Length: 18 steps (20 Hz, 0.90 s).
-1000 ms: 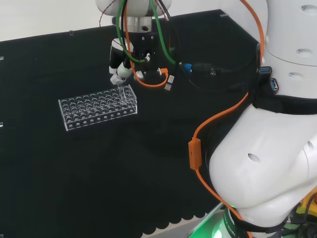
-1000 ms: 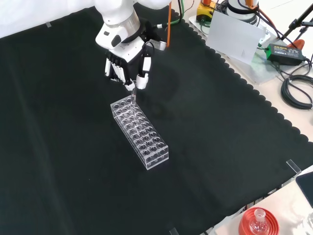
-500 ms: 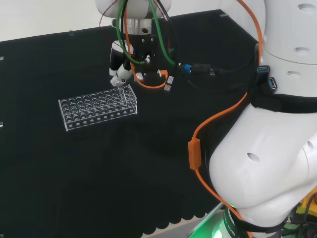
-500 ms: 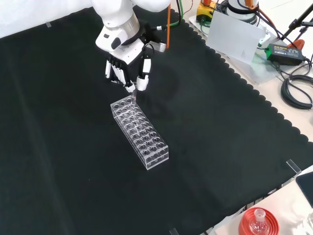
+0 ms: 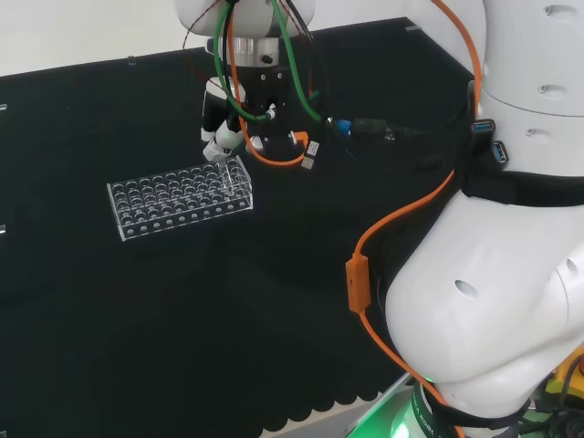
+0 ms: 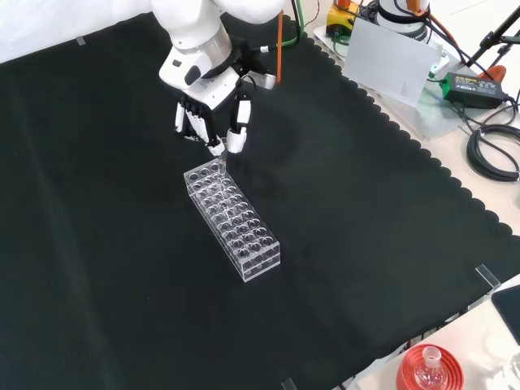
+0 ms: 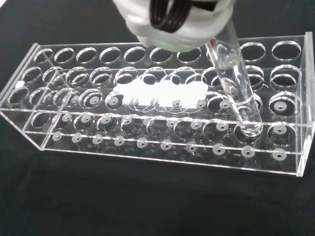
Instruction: Put the test tube back in the rack.
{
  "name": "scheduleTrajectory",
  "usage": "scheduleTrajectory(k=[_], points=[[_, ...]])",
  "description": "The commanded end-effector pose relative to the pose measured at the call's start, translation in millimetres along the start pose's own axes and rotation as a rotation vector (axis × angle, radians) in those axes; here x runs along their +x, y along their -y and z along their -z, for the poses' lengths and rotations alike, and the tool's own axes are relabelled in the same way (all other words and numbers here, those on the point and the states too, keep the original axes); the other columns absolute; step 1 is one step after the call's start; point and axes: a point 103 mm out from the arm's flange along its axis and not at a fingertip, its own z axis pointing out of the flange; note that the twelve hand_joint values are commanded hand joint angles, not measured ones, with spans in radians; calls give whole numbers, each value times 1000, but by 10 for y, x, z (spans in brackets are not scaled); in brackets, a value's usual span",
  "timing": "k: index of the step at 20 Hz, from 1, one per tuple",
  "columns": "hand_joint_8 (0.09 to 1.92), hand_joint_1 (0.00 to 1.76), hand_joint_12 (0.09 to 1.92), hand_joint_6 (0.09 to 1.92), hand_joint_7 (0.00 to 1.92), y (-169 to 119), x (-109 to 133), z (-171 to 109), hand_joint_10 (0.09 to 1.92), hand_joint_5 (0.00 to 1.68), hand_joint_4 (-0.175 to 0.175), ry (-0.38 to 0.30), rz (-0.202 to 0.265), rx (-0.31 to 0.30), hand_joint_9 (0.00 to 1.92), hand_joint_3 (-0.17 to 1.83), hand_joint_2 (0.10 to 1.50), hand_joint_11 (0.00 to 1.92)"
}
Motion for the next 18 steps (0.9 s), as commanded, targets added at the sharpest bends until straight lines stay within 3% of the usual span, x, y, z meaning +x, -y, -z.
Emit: scheduleTrajectory(k=[1, 18], points=[[350, 1428, 1235, 290, 1549, -29, -34, -54, 87, 1344, -175, -1, -8, -1, 1409, 278, 802, 744], [345, 1428, 1237, 290, 1552, -96, -87, -95, 87, 1345, -175, -2, 14, -5, 1409, 286, 797, 741]])
